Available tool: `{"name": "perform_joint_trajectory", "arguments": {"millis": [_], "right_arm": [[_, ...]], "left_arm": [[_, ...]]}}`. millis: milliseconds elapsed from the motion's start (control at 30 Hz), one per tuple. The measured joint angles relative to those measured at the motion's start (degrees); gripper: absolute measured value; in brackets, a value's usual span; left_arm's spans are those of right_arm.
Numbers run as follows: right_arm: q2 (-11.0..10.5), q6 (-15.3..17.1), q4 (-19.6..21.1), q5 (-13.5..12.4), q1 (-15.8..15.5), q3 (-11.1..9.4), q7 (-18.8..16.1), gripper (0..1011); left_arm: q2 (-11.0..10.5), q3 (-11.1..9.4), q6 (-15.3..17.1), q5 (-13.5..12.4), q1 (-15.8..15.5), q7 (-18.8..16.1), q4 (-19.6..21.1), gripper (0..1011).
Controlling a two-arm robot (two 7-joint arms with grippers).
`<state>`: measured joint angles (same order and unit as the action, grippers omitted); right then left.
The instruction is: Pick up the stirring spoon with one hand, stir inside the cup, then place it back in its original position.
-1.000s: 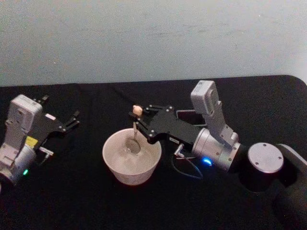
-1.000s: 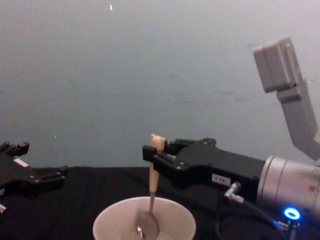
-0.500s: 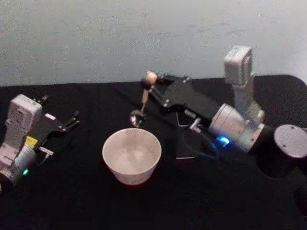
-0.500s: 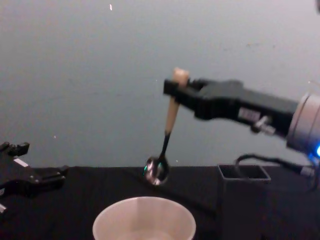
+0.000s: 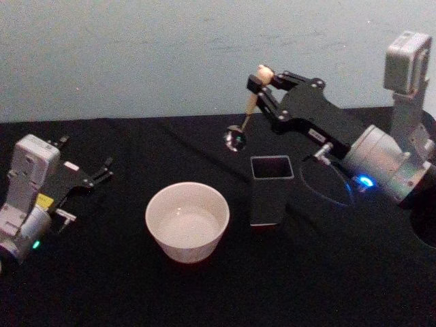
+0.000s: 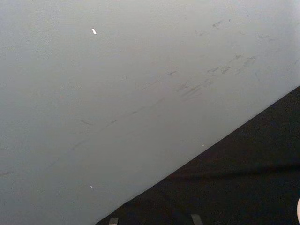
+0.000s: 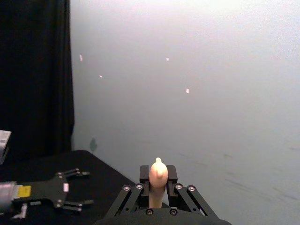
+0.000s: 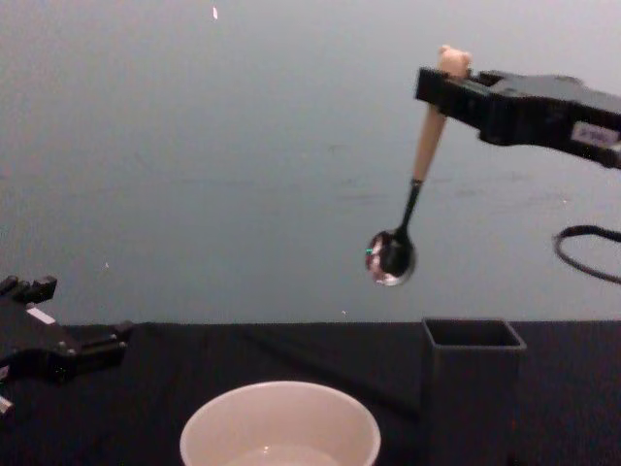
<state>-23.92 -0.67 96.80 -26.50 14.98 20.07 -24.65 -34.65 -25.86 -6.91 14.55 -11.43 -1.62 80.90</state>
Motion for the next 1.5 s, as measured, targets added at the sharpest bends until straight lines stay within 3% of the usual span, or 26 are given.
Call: {"name": "perform_joint_trajectory", "arguments": {"millis": [233, 467, 900, 1500], "right_arm": [[-2.1, 1.9, 2.5, 0.3, -2.5, -2.0, 2.5, 211], [-2.5, 3.5, 3.0, 0.5, -4.1, -2.9, 3.9, 212], [-1.2, 5.5, 0.3, 1.8, -4.6, -2.5, 5.2, 212], [0.8, 8.6, -0.9, 1.0, -7.7, -2.8, 7.7, 212]], "left_arm": [[0.0, 0.0, 0.0, 0.0, 0.0, 0.0, 0.0, 1001], [0.0, 0.0, 0.0, 0.0, 0.0, 0.0, 0.0, 1002], [0.0, 0.0, 0.0, 0.0, 0.0, 0.0, 0.0, 1001], [0.0, 0.0, 0.0, 0.0, 0.0, 0.0, 0.0, 1001]]}}
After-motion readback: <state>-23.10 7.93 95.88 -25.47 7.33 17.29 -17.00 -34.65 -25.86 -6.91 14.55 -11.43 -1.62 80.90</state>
